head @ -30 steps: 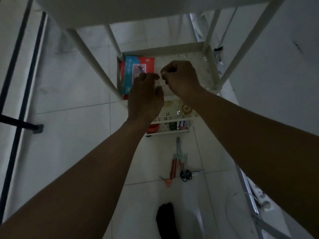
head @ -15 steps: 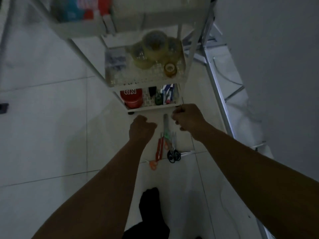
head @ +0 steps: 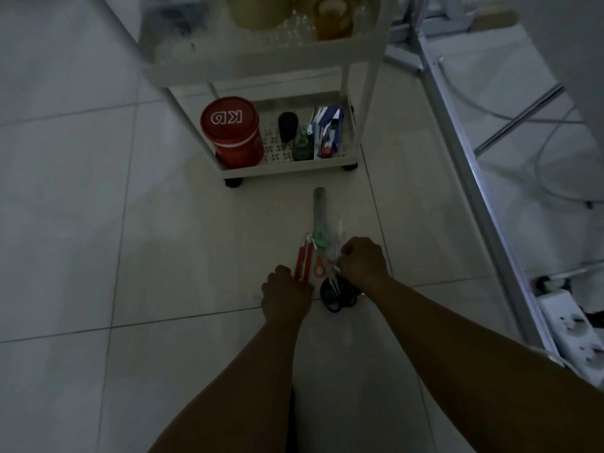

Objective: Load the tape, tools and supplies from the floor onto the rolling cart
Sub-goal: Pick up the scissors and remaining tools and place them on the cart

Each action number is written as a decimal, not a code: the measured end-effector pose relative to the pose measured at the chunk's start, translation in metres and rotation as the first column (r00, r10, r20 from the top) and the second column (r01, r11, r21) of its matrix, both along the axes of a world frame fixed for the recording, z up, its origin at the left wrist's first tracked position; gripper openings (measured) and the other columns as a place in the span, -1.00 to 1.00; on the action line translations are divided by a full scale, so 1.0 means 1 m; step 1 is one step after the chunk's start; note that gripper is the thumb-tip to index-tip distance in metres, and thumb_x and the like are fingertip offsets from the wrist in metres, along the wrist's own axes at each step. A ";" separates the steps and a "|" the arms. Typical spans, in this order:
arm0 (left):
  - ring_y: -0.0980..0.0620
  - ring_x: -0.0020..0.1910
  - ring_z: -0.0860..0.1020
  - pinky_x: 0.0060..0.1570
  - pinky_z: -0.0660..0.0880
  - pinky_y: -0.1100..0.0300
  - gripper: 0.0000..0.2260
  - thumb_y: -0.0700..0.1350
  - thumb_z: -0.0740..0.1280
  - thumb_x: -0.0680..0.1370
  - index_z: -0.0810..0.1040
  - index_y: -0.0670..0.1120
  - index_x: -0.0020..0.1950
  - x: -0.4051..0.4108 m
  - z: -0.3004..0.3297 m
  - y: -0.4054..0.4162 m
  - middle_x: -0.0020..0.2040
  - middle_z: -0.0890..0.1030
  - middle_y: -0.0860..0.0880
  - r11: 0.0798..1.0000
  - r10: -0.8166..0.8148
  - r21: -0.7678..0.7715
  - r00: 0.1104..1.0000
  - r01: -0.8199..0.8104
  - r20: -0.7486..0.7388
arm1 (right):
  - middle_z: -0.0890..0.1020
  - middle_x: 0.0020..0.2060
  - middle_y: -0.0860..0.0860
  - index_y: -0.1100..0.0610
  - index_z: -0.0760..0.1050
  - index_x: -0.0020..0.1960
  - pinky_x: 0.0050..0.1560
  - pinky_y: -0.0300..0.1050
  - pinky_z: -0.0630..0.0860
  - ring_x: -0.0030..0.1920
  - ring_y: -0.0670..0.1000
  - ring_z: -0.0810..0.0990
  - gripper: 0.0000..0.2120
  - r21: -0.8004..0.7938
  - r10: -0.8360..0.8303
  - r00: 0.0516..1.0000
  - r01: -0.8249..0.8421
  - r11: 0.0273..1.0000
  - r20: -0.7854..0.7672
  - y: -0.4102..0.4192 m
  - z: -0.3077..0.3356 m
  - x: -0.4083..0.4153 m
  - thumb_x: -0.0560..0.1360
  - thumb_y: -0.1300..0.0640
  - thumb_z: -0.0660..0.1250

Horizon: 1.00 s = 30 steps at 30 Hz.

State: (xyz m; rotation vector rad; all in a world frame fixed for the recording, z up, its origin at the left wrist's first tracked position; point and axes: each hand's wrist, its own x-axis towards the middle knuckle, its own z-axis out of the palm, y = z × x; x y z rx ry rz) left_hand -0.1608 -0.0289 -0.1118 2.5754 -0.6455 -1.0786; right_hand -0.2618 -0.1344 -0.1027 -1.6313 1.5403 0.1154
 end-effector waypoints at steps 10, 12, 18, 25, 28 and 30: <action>-0.04 -0.05 0.51 -0.17 0.38 0.19 -0.76 -0.18 0.41 0.42 0.46 -0.18 0.03 0.011 -0.029 -0.008 0.00 0.54 -0.10 0.994 -0.092 -0.060 0.993 0.096 0.074 | 0.50 0.17 0.18 0.21 0.40 0.23 0.14 0.06 0.50 0.16 0.17 0.49 -0.57 -0.239 0.093 0.990 -0.117 0.964 -0.110 -0.014 -0.046 0.039 0.51 -0.08 0.28; -0.03 -0.06 0.50 -0.17 0.37 0.20 -0.74 -0.13 0.44 0.42 0.49 -0.17 0.04 0.016 -0.029 -0.011 -0.03 0.51 -0.08 0.993 -0.078 -0.082 0.996 0.082 0.052 | 0.49 0.18 0.17 0.19 0.38 0.24 0.14 0.07 0.48 0.19 0.18 0.46 -0.49 -0.262 0.097 0.984 -0.134 0.956 -0.151 -0.014 -0.048 0.043 0.48 -0.17 0.28; 0.04 -0.33 0.52 -0.35 0.40 0.26 -0.81 -0.08 0.49 0.37 0.53 -0.12 -0.30 0.031 -0.030 -0.022 -0.36 0.52 0.00 0.985 0.122 -0.115 0.990 -0.130 -0.074 | 0.57 -0.25 0.11 0.18 0.47 -0.27 -0.40 -0.19 0.46 -0.26 0.06 0.57 -0.74 -0.058 -0.008 1.000 0.006 0.998 -0.027 -0.031 -0.044 0.059 0.36 0.01 0.44; -0.04 -0.29 0.58 -0.18 0.56 0.17 -0.83 -0.16 0.40 0.47 0.61 -0.20 -0.30 0.050 -0.020 -0.026 -0.49 0.60 -0.02 0.914 0.341 -0.112 0.888 -0.390 -0.309 | 0.57 -0.19 0.16 0.29 0.54 -0.09 -0.48 -0.25 0.46 -0.18 0.14 0.62 -0.82 0.228 -0.117 0.985 0.086 0.970 0.127 -0.016 -0.030 0.080 0.42 0.17 0.41; -0.07 -0.18 0.59 0.02 0.60 0.06 -0.84 -0.13 0.27 0.59 0.49 -0.08 -0.19 0.052 -0.016 -0.029 -0.33 0.64 -0.02 0.791 0.485 -0.060 0.683 -0.609 -0.546 | 0.53 -0.15 0.10 0.34 0.51 -0.02 -0.32 -0.30 0.46 -0.08 0.14 0.60 -0.79 0.252 -0.030 0.996 0.009 0.968 0.080 -0.001 -0.028 0.079 0.48 0.17 0.33; -0.09 -0.17 0.58 0.04 0.59 0.01 -0.86 -0.07 0.31 0.58 0.52 -0.13 -0.09 0.050 -0.014 -0.029 -0.19 0.59 -0.09 0.801 0.475 -0.046 0.681 -0.597 -0.557 | 0.60 0.02 0.15 0.36 0.50 0.09 -0.16 -0.20 0.43 0.07 0.18 0.60 -0.72 0.270 0.031 0.996 -0.054 0.961 0.088 0.008 -0.030 0.078 0.49 0.18 0.30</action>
